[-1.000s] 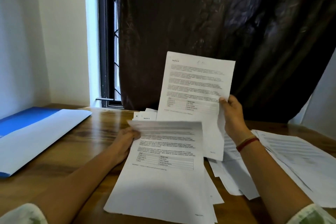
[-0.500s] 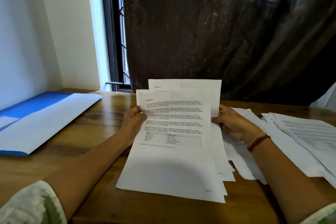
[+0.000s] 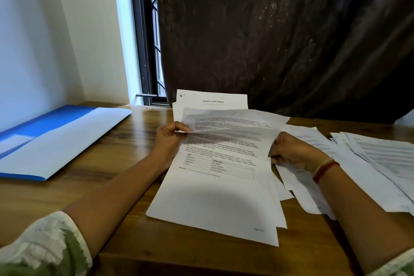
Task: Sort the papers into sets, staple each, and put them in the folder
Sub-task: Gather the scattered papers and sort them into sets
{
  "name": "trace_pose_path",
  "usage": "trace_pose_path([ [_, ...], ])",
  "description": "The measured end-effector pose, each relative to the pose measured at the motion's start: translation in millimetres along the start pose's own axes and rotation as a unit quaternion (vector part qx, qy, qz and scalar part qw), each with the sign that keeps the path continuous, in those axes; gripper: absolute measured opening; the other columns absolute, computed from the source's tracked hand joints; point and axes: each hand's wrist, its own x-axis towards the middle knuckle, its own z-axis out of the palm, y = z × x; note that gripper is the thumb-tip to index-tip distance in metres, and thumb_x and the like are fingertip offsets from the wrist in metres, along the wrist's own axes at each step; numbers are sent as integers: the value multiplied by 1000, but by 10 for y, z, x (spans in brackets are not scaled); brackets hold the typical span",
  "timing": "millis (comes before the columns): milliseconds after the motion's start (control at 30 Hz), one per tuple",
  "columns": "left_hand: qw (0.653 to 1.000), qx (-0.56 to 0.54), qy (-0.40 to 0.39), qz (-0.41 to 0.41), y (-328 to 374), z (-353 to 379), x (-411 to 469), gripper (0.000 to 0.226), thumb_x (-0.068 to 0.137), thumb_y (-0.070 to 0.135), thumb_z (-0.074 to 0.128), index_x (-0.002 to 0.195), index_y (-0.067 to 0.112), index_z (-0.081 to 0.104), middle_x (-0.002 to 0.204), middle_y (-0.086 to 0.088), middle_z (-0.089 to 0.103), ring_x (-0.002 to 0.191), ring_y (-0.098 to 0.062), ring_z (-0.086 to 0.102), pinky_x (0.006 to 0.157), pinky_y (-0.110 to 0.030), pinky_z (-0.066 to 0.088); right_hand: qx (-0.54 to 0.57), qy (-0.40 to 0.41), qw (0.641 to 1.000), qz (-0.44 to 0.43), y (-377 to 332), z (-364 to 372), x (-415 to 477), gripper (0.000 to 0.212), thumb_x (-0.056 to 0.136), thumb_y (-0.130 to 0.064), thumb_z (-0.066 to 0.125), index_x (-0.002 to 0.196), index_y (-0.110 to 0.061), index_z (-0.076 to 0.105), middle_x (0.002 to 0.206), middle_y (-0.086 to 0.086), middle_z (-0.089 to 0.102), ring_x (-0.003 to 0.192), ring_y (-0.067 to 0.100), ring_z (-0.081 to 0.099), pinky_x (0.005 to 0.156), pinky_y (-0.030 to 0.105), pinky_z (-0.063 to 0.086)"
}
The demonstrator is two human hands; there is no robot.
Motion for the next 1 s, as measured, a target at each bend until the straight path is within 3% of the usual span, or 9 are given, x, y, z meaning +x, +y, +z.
trace_pose_path([
  [200,1000,-9,16,-7,31,24,-4,64,78,-29,47,43,20,67,59,7,69,58,-6,67,54,-18,53,12,-20,1000,18,-27,-97,-25,30,90,12,52,111,-4,64,94,6,75,85,22,73,62,27,59],
  [400,1000,-15,-6,3,23,6,-7,60,74,-31,50,44,17,68,64,7,70,68,-10,69,59,-19,54,-73,-49,996,-22,-42,62,-48,34,90,14,52,106,-14,62,69,-2,70,62,12,69,53,20,52],
  [500,1000,-15,-20,18,37,-14,-36,55,76,-27,53,44,16,68,66,7,71,67,-7,69,58,-19,54,-94,-54,994,-24,-100,-10,-92,33,87,10,57,105,-16,65,86,1,74,78,14,73,61,23,56],
  [600,999,-14,-25,25,19,-36,-34,56,77,-26,53,43,16,68,66,8,70,64,-6,67,56,-19,53,-31,-31,998,-46,-129,-154,-146,28,77,-21,72,105,-19,67,98,5,75,92,23,72,70,30,60],
  [700,999,-15,-23,25,-21,-70,-8,52,75,-24,55,45,17,68,66,6,70,64,-9,66,57,-22,53,100,84,986,-101,-126,-221,-120,60,57,-62,77,98,-19,69,93,2,74,82,17,72,64,24,58],
  [767,999,-11,-31,21,-30,-87,-2,47,73,-20,59,45,18,68,66,5,70,65,-10,66,57,-23,53,127,169,970,-121,-85,-195,-31,43,77,-51,67,102,-16,65,95,0,71,82,10,67,59,17,53],
  [833,999,-13,-37,12,-29,-83,-2,44,72,-16,60,45,18,68,67,4,71,66,-11,66,57,-24,53,27,220,968,-115,-50,-98,49,24,91,-26,62,113,-16,61,107,-1,64,88,8,61,61,13,48],
  [900,999,-20,-45,0,-21,-69,-5,36,66,-10,62,44,18,67,69,2,71,67,-13,67,57,-24,53,-51,216,969,-112,18,-22,124,30,92,-16,62,122,-15,58,114,3,62,95,15,61,69,19,51],
  [1000,999,-25,-41,-12,-46,-83,15,39,70,-12,62,46,18,67,77,-2,71,74,-20,65,64,-29,52,9,211,970,-116,27,96,134,23,93,-12,60,116,-10,60,94,2,71,84,22,66,59,22,54],
])
